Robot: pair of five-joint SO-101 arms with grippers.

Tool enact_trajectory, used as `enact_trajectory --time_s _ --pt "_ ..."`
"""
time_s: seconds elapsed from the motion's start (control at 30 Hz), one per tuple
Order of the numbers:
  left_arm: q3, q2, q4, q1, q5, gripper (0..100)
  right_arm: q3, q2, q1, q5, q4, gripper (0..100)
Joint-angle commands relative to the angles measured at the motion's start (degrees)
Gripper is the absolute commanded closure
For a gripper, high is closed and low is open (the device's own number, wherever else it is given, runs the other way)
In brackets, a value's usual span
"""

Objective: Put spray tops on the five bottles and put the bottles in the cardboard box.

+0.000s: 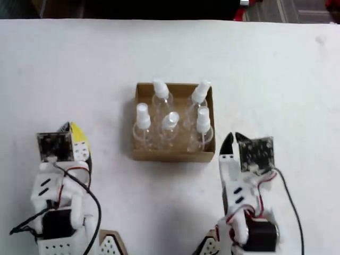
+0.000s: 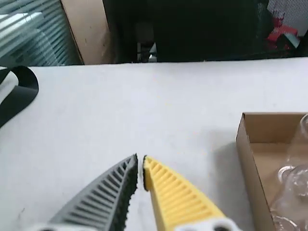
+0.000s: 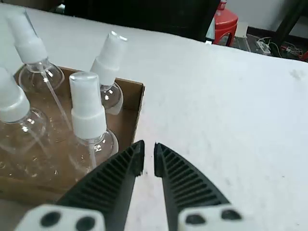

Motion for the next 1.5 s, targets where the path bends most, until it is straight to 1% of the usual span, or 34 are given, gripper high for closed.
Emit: enact_trajectory --time_s 0.0,0.1,0.2,0.27,0.37,0.5,0.57,0.63,0.9,1.1,1.23,1.47 --pt "7.03 0.04 -6.86 0.13 -0.62 98 10.2 -0.31 0.84 0.0 -9.63 97.4" --pt "12.04 0.48 -10.81 0.13 -0.62 98 17.32 -0.31 0.84 0.0 -13.67 97.4" --pt "11.78 0.22 -8.09 0.13 -0.62 98 22.68 -0.13 0.92 0.0 -16.75 97.7" --pt "11.78 0.22 -5.71 0.22 -0.62 98 22.42 -0.13 1.01 -1.23 -14.9 97.6" --pt "11.78 0.4 -1.41 0.4 -0.62 98 22.51 0.04 1.36 -8.88 -12.18 97.4" --pt "11.78 0.4 5.8 4.7 -0.62 98 22.51 -0.04 1.45 -20.22 -7.96 97.4" --pt "11.78 0.4 8.97 6.99 -0.62 98 22.51 -0.04 1.45 -23.65 -7.78 97.4" --pt "11.78 0.4 11.78 7.78 -0.62 98 22.51 -0.04 1.45 -25.23 -7.6 97.4" --pt "11.78 0.22 19.08 7.52 -0.62 98 22.51 -0.13 2.42 -19.25 -5.49 97.4" --pt "11.78 0.22 19.52 7.52 -0.62 98 22.51 -0.13 2.42 -19.08 -2.68 97.4" --pt "11.78 0.22 19.52 7.52 -0.62 98 22.51 -0.22 2.68 -18.99 4.35 97.4" --pt "11.78 0.22 19.52 7.96 -0.7 98 22.51 -0.22 2.59 -18.99 5.14 97.4"
